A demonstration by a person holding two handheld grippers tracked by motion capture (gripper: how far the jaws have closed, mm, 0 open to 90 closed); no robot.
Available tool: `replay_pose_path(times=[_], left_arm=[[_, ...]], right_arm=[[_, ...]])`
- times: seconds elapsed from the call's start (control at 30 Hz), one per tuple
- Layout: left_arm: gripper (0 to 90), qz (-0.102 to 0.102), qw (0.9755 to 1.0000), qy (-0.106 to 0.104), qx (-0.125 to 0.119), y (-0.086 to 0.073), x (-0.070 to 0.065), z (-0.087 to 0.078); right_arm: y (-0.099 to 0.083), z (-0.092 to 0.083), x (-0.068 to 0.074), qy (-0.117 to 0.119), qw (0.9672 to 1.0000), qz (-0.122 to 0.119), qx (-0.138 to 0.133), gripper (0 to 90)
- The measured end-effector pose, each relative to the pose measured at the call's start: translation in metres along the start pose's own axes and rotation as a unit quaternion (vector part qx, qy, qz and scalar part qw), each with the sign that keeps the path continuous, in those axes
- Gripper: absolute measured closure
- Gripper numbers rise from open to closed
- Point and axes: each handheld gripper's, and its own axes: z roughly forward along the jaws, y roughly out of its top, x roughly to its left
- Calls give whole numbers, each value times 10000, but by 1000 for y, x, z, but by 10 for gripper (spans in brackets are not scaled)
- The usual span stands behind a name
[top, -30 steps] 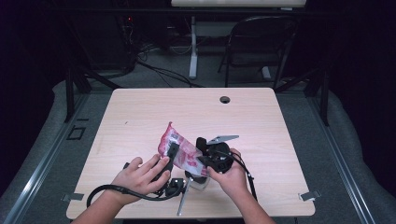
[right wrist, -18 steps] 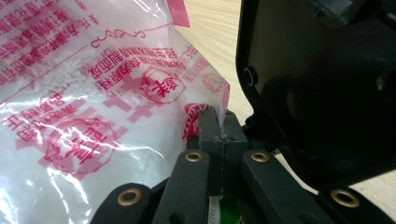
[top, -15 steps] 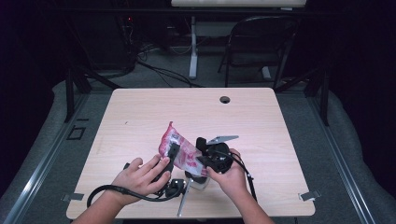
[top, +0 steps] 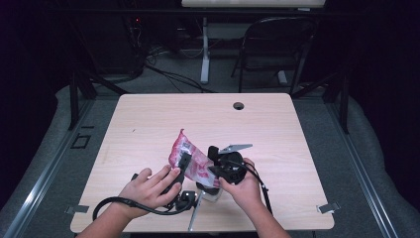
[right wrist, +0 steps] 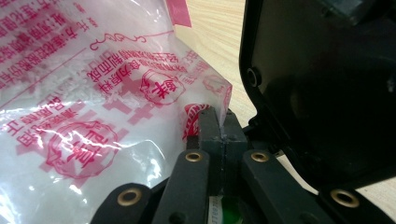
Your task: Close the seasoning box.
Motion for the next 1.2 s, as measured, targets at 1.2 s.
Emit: replay_pose_path(times=[1.2], left_arm=[[780, 2, 10000, -46, -12, 1, 2, -2]], right_arm=[[0, 1, 1, 21, 10000, -6, 4, 900]])
